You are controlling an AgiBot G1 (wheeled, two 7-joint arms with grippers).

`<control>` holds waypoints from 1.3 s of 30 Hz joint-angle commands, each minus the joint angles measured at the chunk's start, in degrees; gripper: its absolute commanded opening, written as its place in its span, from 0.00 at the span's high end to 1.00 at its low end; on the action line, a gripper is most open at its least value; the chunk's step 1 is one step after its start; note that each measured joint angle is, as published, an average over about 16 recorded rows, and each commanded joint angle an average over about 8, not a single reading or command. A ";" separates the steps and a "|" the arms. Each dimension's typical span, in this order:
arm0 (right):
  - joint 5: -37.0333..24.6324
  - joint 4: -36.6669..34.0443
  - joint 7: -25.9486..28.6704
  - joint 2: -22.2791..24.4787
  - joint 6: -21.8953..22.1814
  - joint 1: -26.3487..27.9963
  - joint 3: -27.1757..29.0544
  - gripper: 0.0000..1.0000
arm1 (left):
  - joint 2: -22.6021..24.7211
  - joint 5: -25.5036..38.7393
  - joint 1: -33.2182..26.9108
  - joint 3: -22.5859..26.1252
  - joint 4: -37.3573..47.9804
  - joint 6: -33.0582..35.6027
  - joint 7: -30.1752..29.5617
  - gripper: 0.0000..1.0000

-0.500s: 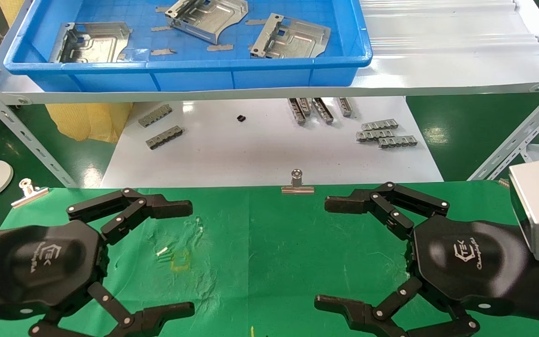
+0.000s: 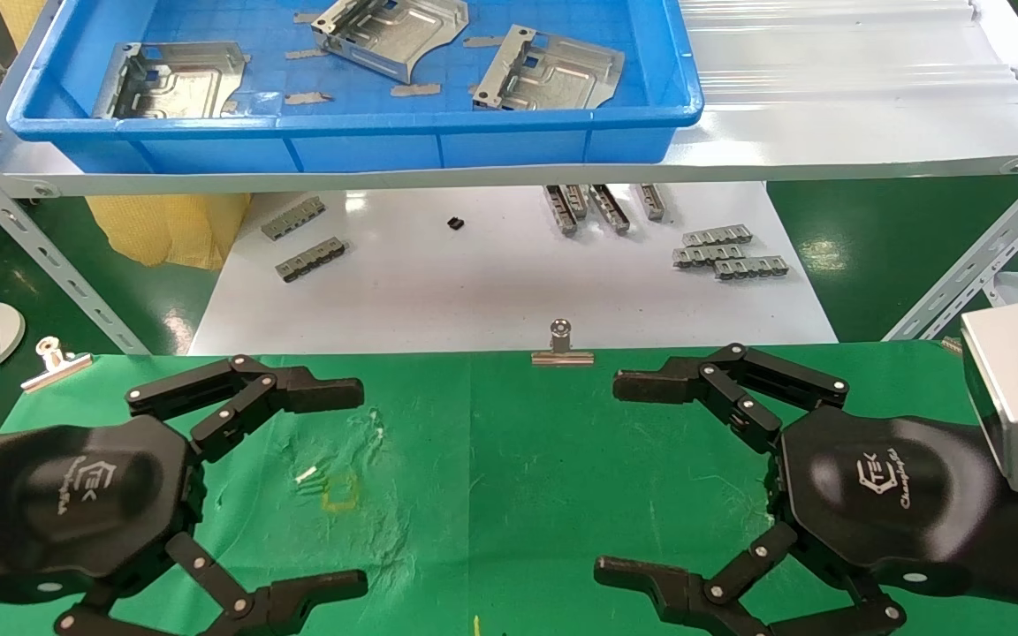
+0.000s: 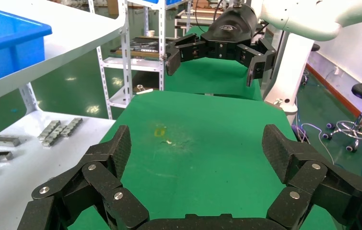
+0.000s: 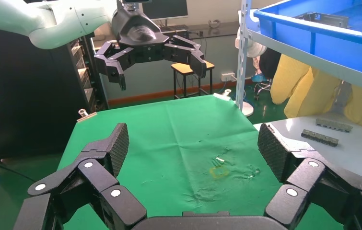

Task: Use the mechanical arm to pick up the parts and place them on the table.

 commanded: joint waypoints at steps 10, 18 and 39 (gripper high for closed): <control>0.00 0.00 0.00 0.00 0.00 0.00 0.00 0.00 | 0.00 0.00 0.00 0.00 0.00 0.00 0.00 0.00; 0.00 0.00 0.00 0.00 0.00 0.00 0.00 0.16 | 0.00 0.00 0.00 0.00 0.00 0.00 0.00 0.00; 0.00 0.00 0.00 0.00 0.00 0.00 0.00 1.00 | 0.00 0.00 0.00 0.00 0.00 0.00 0.00 0.00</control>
